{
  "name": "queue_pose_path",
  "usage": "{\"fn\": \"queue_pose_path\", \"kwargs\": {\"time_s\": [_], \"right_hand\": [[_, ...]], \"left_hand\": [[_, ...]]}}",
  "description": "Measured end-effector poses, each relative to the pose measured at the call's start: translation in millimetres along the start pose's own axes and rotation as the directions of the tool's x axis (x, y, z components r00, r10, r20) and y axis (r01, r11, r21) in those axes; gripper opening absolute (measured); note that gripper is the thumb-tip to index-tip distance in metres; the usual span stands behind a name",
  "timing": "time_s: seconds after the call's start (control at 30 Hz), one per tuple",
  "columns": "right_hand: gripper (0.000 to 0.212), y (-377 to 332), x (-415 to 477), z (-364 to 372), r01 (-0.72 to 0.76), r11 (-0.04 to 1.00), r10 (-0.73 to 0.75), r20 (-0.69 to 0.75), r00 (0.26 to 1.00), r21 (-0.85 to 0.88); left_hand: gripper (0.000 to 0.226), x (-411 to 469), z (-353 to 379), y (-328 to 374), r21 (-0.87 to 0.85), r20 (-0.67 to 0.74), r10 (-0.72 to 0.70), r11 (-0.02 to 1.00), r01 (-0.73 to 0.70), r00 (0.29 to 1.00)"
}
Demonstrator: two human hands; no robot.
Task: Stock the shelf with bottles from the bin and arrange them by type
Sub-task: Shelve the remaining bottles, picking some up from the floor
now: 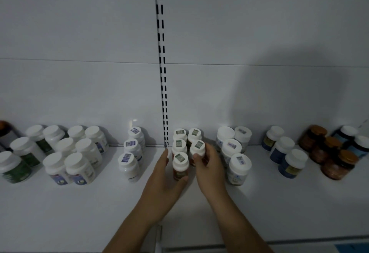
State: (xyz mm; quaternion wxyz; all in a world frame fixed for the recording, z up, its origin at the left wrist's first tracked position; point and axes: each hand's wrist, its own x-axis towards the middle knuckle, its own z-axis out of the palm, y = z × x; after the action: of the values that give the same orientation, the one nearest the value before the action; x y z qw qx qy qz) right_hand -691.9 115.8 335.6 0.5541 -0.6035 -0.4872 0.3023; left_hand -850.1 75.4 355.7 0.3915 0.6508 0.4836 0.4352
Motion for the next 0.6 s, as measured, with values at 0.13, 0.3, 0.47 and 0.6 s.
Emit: {"fn": "queue_pose_path", "kwargs": {"time_s": [0.13,0.3,0.47,0.6], "right_hand": [[0.031,1,4,3,-0.002,1.000,0.002,0.009,1.000,0.008],[0.031,2,4,3,-0.002,0.999,0.001,0.026,1.000,0.041],[0.032,3,4,3,0.002,0.999,-0.003,0.030,1.000,0.037],[0.032,3,3,2,0.013,1.000,-0.013,0.037,0.999,0.016]], "left_hand": [[0.079,6,0,12,0.002,0.046,0.042,0.999,-0.043,0.998],[0.074,8,2,11,0.022,0.035,0.071,0.997,-0.072,0.997],[0.070,10,4,2,0.028,0.030,0.063,0.998,-0.063,0.998],[0.074,8,7,3,0.065,0.033,0.072,0.995,-0.074,0.997]]}}
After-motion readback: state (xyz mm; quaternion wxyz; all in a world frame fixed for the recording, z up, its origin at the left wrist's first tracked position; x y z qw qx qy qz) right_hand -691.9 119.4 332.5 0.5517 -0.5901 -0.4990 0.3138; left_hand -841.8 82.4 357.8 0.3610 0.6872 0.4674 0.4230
